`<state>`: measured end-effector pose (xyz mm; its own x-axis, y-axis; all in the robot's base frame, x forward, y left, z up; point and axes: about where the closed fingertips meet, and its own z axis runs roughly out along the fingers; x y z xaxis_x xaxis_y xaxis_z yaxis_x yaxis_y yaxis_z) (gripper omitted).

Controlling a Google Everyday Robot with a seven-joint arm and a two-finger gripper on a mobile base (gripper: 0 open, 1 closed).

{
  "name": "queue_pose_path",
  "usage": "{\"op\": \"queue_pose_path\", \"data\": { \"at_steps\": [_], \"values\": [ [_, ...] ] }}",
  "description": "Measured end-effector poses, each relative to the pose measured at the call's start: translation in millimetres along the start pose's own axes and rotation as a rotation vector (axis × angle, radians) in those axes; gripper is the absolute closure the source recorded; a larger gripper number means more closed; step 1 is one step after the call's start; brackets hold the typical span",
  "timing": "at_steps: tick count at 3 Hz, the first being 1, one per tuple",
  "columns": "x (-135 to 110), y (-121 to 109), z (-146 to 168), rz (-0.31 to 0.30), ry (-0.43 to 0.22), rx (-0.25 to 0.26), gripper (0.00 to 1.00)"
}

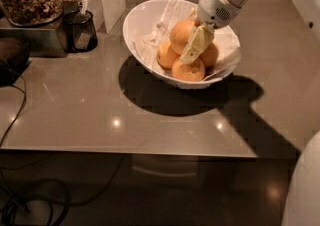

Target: Pick orange from white bowl

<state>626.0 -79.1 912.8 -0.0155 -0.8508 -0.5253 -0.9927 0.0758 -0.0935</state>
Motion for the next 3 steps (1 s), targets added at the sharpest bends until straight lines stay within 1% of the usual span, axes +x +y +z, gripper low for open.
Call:
{"op": "queue_pose_path", "data": {
  "at_steps": [1, 2, 3],
  "values": [
    [-1.2, -1.1, -2.0, 0.0, 0.0, 0.0, 0.97],
    [-2.9, -1.6, -4.8, 0.0, 0.0, 0.0, 1.0],
    [-20.2, 59.6, -72.9, 0.025, -0.081, 0.105, 1.0]
  ]
}}
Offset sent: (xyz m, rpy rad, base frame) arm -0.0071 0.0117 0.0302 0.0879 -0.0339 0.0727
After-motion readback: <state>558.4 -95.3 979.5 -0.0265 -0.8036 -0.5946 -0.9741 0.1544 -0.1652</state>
